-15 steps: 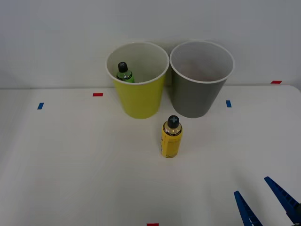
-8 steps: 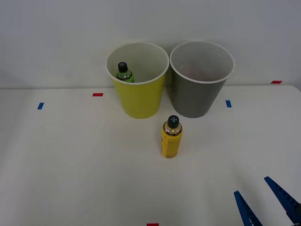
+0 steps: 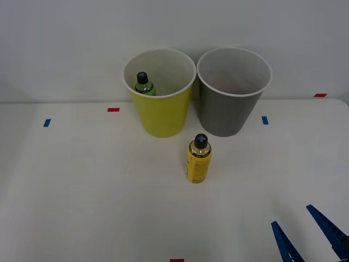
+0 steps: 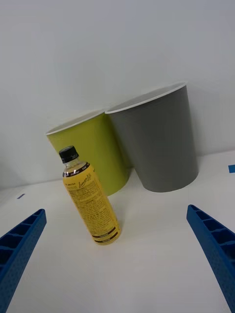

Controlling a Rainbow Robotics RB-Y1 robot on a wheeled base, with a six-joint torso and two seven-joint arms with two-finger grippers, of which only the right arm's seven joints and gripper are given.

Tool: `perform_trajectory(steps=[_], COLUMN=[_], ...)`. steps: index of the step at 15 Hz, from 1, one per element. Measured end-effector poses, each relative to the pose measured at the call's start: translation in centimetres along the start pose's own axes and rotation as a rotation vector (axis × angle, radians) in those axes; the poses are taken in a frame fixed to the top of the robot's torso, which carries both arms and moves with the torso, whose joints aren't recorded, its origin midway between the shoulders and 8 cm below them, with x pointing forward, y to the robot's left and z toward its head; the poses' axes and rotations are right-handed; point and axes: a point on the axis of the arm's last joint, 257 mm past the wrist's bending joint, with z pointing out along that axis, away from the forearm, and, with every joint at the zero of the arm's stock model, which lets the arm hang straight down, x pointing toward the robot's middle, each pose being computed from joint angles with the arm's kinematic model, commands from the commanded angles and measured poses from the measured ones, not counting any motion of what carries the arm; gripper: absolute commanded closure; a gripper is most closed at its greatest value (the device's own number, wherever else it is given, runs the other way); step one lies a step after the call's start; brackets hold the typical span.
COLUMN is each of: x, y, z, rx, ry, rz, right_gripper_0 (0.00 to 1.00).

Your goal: Put cans in the gray bin, plastic bottles in the light green bin

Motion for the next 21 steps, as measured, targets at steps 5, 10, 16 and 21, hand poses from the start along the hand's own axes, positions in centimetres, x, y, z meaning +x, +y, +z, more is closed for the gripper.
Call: perform_trajectory(steps=[5, 10, 16, 21], x=[0.0, 0.5, 1.2, 2.0], y=[0.0, -0.5, -1.3, 0.4], z=[0.0, 0.2, 1.7, 4.3], rx=[0.000, 0.041, 0.061, 0.007], ry=[0.000, -0.048, -0.036, -0.031], rz=[0.000, 0.086, 0.053, 0.105], right_gripper_0=[0.00, 0.00, 0.00, 0.00])
